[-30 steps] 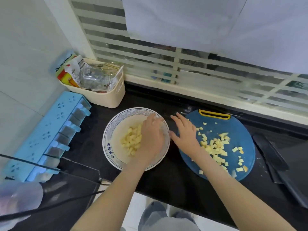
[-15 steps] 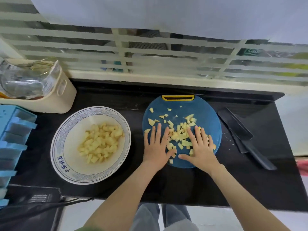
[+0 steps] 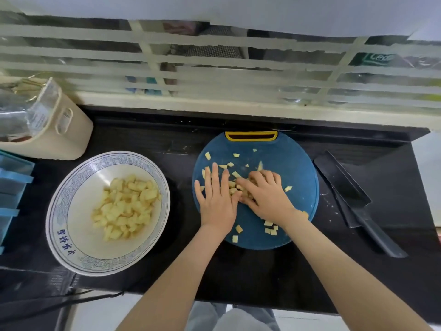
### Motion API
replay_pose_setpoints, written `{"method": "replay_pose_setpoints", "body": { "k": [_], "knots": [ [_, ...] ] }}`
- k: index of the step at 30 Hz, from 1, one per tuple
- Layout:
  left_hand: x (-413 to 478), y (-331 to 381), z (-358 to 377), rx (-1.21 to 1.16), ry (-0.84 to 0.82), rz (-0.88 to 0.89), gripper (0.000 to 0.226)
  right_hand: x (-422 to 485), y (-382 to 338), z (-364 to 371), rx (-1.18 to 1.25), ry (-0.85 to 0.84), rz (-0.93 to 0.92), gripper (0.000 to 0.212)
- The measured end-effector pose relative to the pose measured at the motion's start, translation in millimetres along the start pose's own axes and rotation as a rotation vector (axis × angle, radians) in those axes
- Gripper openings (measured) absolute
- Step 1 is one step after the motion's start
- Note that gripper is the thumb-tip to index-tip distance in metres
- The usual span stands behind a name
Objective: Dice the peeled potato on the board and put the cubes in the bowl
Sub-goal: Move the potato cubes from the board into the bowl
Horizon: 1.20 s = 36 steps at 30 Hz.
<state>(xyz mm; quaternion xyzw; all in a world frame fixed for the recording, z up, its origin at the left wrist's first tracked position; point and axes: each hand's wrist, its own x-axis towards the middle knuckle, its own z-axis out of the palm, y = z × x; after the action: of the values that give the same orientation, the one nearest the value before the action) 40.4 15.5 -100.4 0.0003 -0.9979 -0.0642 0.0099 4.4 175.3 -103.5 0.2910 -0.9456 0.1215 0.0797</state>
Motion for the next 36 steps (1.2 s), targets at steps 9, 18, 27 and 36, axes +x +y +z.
{"method": "replay_pose_setpoints", "body": {
  "k": [9, 18, 27, 36],
  "knots": [
    [14, 7, -32, -0.22, 0.084, -0.101, 0.058, 45, -22, -18, -0.121, -0.391, 0.357, 0.03],
    [17, -39, -80, -0.355, 0.192, -0.118, 0.049, 86, -73, -65, 0.475, -0.278, 0.528, 0.008],
    [-4, -159, -124, -0.312, 0.264, -0.439, 0.069, 138, -205, -55, 0.49, -0.42, 0.173, 0.024],
    [-16, -190, -125, -0.434, 0.153, -0.444, 0.07, 152, -182, -36, 0.406, -0.249, 0.094, 0.038]
  ]
}}
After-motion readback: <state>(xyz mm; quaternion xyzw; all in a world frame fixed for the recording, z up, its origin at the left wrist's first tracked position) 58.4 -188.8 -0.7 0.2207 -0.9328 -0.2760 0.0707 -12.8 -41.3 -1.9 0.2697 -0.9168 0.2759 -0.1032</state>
